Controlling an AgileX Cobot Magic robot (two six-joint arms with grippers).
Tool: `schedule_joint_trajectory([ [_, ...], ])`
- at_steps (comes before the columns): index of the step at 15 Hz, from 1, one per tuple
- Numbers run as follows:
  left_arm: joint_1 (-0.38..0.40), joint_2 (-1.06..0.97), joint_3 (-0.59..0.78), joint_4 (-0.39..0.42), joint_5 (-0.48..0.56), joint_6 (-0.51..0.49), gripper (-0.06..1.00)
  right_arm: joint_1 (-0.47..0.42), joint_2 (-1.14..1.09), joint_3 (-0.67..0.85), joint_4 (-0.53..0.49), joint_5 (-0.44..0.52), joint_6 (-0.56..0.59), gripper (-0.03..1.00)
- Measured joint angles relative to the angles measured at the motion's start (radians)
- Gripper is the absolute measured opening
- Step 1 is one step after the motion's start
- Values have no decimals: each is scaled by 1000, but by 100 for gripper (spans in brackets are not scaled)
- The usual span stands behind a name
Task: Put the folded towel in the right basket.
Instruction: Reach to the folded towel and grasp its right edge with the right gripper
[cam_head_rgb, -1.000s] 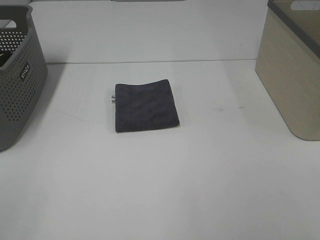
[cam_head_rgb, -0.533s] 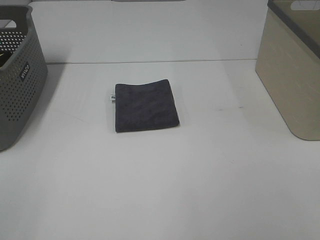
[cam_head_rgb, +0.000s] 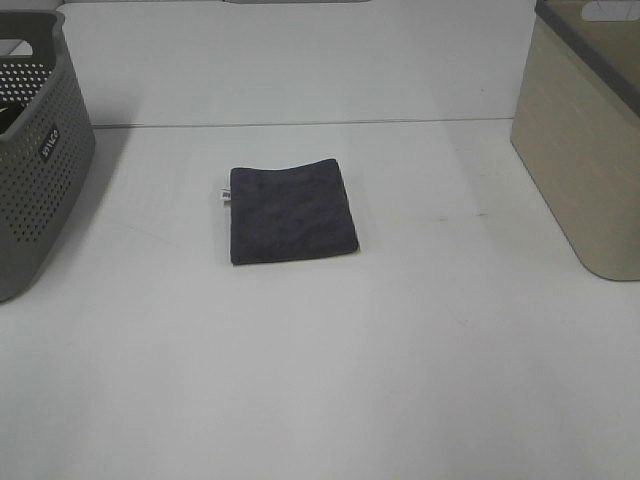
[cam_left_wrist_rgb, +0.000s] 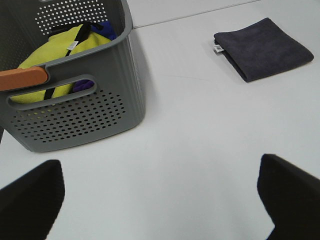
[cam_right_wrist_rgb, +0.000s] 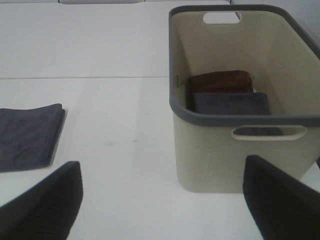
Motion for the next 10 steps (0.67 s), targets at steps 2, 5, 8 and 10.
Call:
schedule_joint_trajectory([
  [2, 0, 0, 0, 0, 0, 0, 99, 0, 211, -121, 0, -57, -14, 81],
  [5, 0, 0, 0, 0, 0, 0, 99, 0, 515, -346, 0, -74, -32, 81],
  [8, 0, 0, 0, 0, 0, 0, 99, 19, 791, -548, 0, -72, -75, 79],
  [10, 0, 0, 0, 0, 0, 0, 99, 112, 1019, -726, 0, -15, -121, 78],
])
